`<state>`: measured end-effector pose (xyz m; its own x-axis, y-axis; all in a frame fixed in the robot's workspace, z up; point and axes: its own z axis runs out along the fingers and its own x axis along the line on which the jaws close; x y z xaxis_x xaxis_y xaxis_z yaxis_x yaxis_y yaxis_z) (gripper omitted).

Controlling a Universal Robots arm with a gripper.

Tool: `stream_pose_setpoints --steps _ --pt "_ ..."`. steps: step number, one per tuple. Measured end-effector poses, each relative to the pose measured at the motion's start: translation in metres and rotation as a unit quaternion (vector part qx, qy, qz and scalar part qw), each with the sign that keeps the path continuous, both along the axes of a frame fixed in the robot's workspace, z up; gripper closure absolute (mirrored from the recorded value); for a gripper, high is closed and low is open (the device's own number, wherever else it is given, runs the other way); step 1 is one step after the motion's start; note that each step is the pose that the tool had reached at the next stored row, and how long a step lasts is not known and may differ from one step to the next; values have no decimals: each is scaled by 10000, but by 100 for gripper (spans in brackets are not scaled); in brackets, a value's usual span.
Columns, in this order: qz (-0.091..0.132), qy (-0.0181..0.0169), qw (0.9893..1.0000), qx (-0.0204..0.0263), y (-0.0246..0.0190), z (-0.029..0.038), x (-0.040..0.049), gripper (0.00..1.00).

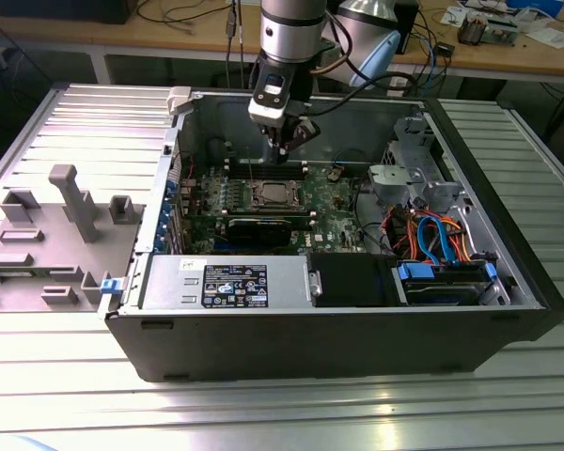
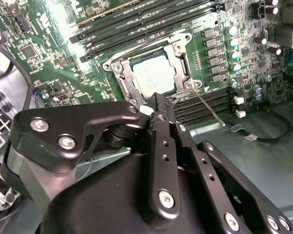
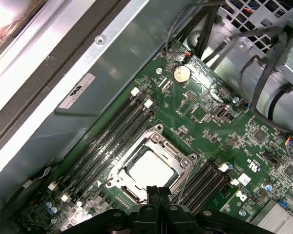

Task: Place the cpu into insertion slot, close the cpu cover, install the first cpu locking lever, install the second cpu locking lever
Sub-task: 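Install the first cpu locking lever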

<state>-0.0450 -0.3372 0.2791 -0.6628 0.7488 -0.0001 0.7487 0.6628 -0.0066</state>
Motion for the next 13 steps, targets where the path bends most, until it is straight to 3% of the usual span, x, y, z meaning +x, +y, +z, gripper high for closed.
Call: stream_pose_setpoints --steps 13 --pt "13 0 10000 0 0 0 0 89"
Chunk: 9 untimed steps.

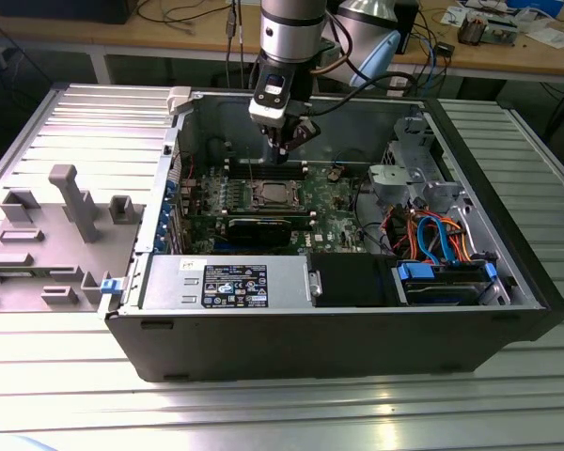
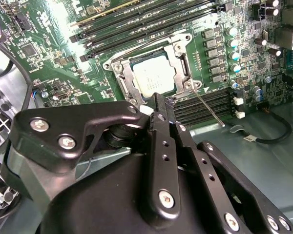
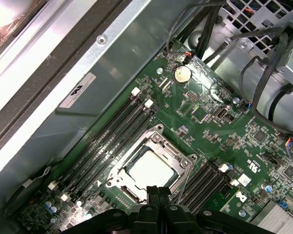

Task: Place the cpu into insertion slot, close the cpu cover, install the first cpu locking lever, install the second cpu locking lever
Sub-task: 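Install the first cpu locking lever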

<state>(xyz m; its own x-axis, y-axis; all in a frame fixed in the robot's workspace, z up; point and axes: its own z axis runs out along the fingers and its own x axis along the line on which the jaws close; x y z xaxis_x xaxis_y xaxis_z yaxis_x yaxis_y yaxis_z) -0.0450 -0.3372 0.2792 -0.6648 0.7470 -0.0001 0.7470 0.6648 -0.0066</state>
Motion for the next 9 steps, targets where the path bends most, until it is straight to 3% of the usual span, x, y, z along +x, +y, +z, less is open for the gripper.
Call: stream_pose_setpoints --steps 5,9 --pt "66 0 10000 0 0 0 0 89" --pt "359 0 9994 0 0 0 0 89"
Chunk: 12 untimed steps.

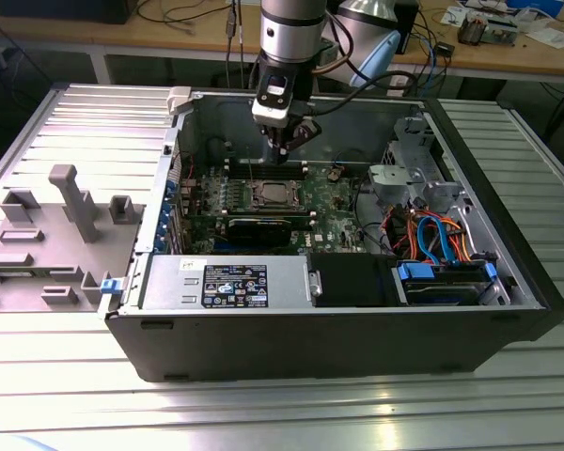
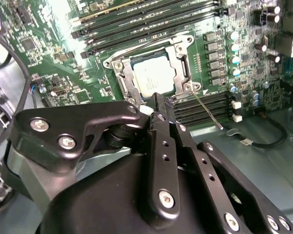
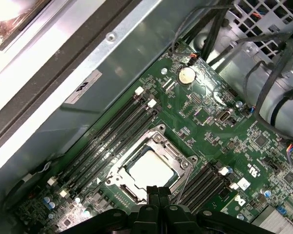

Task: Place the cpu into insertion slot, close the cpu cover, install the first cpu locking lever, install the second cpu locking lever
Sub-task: 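Install the first cpu locking lever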

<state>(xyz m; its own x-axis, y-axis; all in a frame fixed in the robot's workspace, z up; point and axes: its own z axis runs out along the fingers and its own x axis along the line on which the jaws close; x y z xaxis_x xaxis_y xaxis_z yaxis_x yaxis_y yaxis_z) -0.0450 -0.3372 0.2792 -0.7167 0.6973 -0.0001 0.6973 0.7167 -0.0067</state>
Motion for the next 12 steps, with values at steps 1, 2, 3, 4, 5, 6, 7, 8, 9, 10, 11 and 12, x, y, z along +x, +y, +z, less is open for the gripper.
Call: stream_pose_setpoints --steps 1,2,3,4,5,6,7,8,9,10,11,12 --pt "77 0 10000 0 0 0 0 89" --pt "164 0 9999 0 0 0 0 89" --pt "247 0 9997 0 0 0 0 89" --pt "383 0 9993 0 0 0 -1 89" --pt "454 0 9990 0 0 0 -1 89" --pt "512 0 9987 0 0 0 -3 89" --pt "563 0 9984 0 1 0 -13 89" --pt "578 0 9983 0 1 -1 -24 89" --pt "589 0 9983 0 0 0 -31 89" --pt "612 0 9981 0 0 0 -32 89" --pt "683 0 9977 0 0 0 -32 89" --pt "784 0 9969 0 0 0 -32 89"
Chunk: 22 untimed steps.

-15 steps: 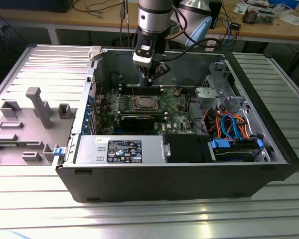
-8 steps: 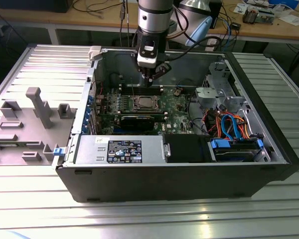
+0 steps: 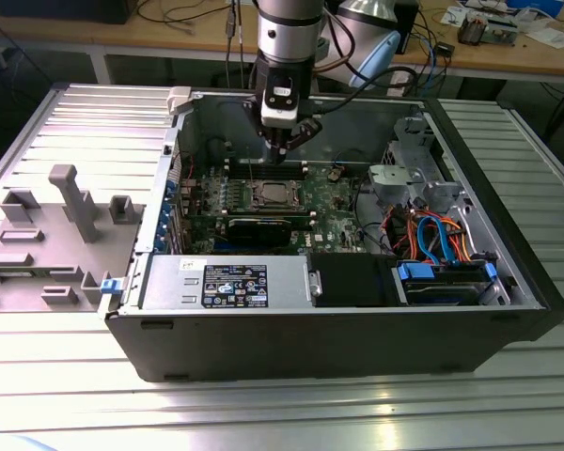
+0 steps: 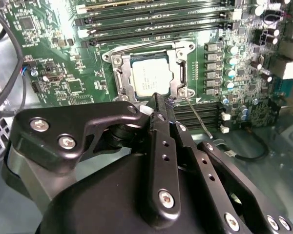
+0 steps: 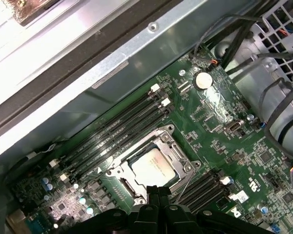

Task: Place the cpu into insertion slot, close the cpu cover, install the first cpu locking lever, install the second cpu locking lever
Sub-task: 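Install the first cpu locking lever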

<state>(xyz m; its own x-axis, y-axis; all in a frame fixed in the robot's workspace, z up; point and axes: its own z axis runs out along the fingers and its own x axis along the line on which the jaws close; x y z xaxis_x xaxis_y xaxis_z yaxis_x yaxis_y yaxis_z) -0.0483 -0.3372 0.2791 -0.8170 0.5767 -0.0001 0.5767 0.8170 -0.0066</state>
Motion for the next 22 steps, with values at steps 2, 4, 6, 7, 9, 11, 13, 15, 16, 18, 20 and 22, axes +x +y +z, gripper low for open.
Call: stream_pose_setpoints --steps 2,4,6,7,9,11,13,15,16,18,20,22 --pt "168 0 9999 0 0 0 -1 89" --pt "295 0 9996 0 0 0 -1 89" --pt "296 0 9996 0 0 0 -1 89" --pt "296 0 9996 0 0 0 -1 89" --pt "296 0 9996 0 0 0 -1 89" --pt "296 0 9996 0 0 0 -1 89" --pt "296 0 9996 0 0 0 -1 89" --pt "297 0 9996 0 0 0 -1 89" --pt "301 0 9995 0 0 0 -1 89" --pt "313 0 9995 0 0 0 -1 89" --pt "345 0 9994 0 0 0 -1 89" --pt "368 0 9993 0 0 0 -1 89"
